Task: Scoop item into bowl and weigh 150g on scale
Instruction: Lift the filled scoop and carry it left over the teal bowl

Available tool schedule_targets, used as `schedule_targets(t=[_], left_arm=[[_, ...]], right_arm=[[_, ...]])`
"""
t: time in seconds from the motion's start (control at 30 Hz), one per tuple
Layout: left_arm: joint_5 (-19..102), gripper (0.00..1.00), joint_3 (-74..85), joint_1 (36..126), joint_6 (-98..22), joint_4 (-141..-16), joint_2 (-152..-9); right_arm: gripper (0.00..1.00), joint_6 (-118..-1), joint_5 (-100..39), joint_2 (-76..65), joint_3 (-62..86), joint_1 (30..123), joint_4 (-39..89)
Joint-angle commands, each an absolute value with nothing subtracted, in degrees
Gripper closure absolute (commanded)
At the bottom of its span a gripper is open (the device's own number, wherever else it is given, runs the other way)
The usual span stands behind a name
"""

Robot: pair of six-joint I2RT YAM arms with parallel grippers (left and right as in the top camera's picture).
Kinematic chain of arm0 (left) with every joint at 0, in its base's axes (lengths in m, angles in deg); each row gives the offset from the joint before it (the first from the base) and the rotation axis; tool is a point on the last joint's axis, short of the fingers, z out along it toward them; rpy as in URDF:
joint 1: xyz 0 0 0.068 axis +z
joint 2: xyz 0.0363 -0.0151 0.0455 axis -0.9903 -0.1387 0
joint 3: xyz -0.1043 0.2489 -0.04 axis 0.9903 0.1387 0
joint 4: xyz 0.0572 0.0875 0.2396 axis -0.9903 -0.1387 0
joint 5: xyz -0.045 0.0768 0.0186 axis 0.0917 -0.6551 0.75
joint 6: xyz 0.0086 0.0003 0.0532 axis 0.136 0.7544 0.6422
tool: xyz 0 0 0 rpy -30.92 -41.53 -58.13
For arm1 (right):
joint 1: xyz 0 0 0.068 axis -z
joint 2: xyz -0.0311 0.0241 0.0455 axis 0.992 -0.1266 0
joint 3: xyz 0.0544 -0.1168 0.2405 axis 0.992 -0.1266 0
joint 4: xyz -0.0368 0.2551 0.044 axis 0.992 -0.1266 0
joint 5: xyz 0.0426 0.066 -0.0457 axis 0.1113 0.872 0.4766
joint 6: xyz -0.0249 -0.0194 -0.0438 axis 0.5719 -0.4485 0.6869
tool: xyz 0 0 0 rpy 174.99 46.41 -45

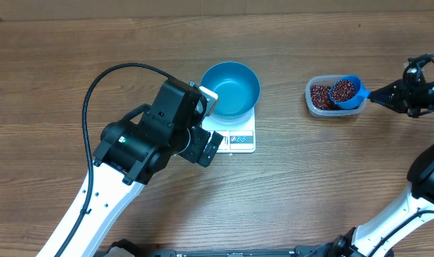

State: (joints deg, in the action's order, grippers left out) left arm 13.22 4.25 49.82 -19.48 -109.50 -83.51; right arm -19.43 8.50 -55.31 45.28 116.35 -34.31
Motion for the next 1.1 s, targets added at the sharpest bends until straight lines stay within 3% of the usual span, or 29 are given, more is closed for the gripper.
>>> schedule_targets(t=[0.0, 0.6, 1.07], left_arm=[[13.88, 0.00, 3.49, 50.15, -18.58, -109.55, -83.67], [13.88, 0.00, 3.49, 50.15, -18.58, -109.55, -83.67], [13.88, 0.00, 3.49, 50.15, -18.58, -109.55, -83.67]], right_arm=[[0.96, -17.04, 12.74, -55.92, 44.93, 116.94, -34.72], [0.96, -12.24, 21.07, -55.92, 44.93, 115.72, -39.29], [0.96, -12.98, 31.36, -55.90, 46.13, 101.05, -35.27]])
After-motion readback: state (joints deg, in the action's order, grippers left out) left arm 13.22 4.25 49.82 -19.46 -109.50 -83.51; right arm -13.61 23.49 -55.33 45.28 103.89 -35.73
